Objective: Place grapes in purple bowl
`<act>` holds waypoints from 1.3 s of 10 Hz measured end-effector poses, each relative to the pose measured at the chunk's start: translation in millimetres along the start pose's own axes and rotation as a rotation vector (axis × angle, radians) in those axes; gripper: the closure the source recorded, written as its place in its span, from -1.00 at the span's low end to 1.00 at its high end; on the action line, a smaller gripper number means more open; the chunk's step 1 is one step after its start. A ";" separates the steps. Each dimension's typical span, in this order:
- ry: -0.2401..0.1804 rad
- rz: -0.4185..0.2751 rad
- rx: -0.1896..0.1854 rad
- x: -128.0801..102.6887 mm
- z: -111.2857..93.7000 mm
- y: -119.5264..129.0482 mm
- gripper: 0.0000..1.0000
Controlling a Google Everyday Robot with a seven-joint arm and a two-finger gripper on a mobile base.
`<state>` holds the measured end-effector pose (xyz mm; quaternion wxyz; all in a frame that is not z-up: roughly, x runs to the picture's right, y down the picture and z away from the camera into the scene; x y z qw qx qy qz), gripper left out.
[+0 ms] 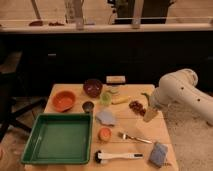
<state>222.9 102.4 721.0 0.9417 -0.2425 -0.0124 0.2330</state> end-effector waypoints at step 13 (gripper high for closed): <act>-0.069 0.316 0.028 -40.5 77.1 -36.9 -0.60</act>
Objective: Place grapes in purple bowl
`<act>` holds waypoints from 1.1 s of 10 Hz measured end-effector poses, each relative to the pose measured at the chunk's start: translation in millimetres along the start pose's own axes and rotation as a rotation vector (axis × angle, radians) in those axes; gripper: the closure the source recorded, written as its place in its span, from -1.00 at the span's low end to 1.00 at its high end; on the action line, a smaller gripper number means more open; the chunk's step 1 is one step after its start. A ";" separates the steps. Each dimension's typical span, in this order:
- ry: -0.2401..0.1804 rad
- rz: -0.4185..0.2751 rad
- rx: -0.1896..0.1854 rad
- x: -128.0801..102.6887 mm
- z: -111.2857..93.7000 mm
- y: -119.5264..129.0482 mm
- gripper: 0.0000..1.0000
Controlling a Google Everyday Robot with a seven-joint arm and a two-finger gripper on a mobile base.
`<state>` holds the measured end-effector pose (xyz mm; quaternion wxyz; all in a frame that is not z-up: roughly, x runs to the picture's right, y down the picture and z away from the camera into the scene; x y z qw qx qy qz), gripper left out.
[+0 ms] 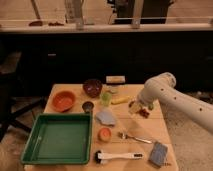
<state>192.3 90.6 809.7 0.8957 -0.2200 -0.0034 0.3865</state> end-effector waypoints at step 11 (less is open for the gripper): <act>-0.016 0.041 -0.013 -34.7 59.4 -4.5 -0.60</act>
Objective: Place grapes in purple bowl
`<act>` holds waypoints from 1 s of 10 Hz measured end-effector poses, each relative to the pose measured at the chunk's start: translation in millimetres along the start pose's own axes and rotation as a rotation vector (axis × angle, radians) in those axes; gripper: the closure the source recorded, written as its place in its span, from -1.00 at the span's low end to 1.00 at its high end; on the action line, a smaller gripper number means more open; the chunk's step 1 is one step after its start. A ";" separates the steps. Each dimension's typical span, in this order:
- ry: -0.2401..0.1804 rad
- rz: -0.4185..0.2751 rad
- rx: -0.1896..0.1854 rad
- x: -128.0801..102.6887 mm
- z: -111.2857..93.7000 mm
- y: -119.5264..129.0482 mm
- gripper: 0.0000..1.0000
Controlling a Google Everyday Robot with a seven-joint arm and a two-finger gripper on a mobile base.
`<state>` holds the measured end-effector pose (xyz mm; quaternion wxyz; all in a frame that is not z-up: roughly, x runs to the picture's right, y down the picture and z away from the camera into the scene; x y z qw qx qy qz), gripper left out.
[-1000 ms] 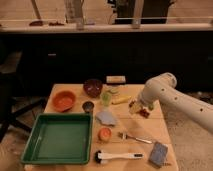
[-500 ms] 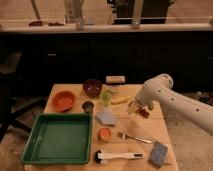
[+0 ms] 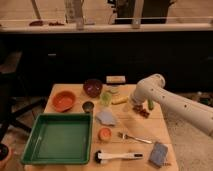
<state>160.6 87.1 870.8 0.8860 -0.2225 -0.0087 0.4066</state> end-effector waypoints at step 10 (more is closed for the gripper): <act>0.061 0.138 -0.005 44.3 42.2 -69.9 -0.60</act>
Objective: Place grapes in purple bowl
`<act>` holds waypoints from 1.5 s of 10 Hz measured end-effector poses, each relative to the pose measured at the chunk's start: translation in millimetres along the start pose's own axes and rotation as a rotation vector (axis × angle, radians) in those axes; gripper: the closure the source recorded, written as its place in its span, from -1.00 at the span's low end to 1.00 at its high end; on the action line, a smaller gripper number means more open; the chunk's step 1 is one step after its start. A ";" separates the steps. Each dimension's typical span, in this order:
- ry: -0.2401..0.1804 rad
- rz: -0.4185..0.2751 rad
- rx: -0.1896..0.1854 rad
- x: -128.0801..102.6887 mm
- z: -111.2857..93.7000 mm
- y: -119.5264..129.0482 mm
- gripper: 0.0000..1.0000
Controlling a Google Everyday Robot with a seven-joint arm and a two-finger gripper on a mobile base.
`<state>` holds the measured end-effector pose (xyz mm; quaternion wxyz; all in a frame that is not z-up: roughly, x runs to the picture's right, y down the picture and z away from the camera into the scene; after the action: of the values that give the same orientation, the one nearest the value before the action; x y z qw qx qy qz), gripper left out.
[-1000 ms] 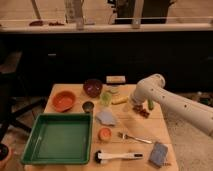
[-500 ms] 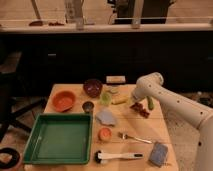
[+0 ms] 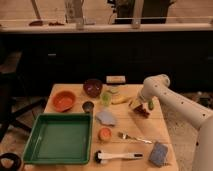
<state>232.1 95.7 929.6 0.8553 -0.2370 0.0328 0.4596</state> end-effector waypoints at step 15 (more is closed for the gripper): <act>-0.018 -0.035 -0.052 0.4 14.8 16.6 0.90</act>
<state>216.7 110.2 936.3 0.8570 -0.2558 0.0089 0.4472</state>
